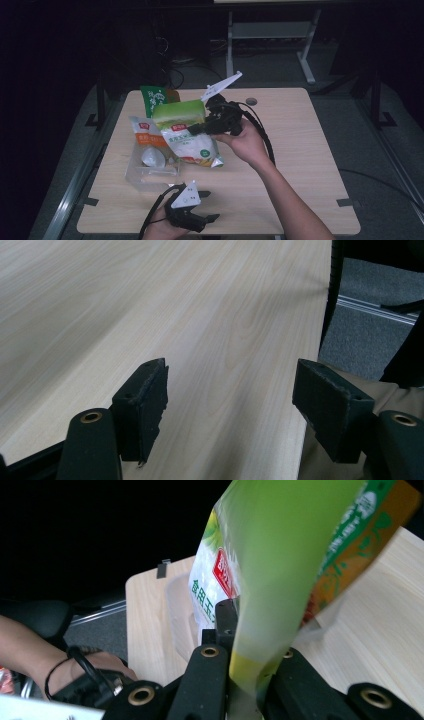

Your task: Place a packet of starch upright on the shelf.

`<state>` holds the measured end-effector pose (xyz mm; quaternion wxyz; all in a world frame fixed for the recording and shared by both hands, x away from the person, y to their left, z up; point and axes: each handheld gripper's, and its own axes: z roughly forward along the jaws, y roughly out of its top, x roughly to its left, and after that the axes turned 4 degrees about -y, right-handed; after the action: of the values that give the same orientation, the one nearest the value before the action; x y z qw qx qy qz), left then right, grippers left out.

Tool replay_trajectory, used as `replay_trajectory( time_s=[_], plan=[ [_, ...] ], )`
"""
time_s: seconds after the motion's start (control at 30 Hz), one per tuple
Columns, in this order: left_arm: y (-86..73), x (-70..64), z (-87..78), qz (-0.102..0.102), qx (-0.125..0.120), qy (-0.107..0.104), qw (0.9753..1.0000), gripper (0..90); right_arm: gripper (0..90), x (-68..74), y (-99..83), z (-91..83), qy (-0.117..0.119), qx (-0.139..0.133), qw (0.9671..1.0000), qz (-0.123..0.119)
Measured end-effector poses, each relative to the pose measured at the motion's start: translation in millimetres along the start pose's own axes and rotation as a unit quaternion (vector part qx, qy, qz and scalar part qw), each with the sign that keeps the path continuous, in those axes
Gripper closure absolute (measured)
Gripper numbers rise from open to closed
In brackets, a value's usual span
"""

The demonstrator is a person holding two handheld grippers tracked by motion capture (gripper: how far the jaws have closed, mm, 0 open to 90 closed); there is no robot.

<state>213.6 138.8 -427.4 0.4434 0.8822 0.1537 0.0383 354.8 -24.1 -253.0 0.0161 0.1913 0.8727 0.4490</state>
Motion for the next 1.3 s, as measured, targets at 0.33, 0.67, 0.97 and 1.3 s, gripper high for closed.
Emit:
replay_trajectory(
  time_s=[0.33,0.67,0.97,1.3],
  plan=[
    [-1.8,-1.2,1.1,-0.001,-0.006,-0.004,1.0,29.5,90.0,13.0,22.1,30.6,0.025,0.009,0.9996,-0.005],
    [-2.1,-1.9,1.6,0.007,-0.005,-0.004,1.0,29.3,90.0,18.2,32.1,64.0,0.047,0.013,0.9988,-0.006],
    [-3.1,-3.1,2.4,0.004,-0.003,-0.007,1.0,28.2,90.0,25.5,40.7,103.1,0.074,0.032,0.9966,-0.012],
    [-4.4,-3.3,2.8,0.0,-0.001,-0.009,1.0,28.2,90.0,26.5,43.9,136.5,0.101,0.042,0.994,-0.002]
  ],
)
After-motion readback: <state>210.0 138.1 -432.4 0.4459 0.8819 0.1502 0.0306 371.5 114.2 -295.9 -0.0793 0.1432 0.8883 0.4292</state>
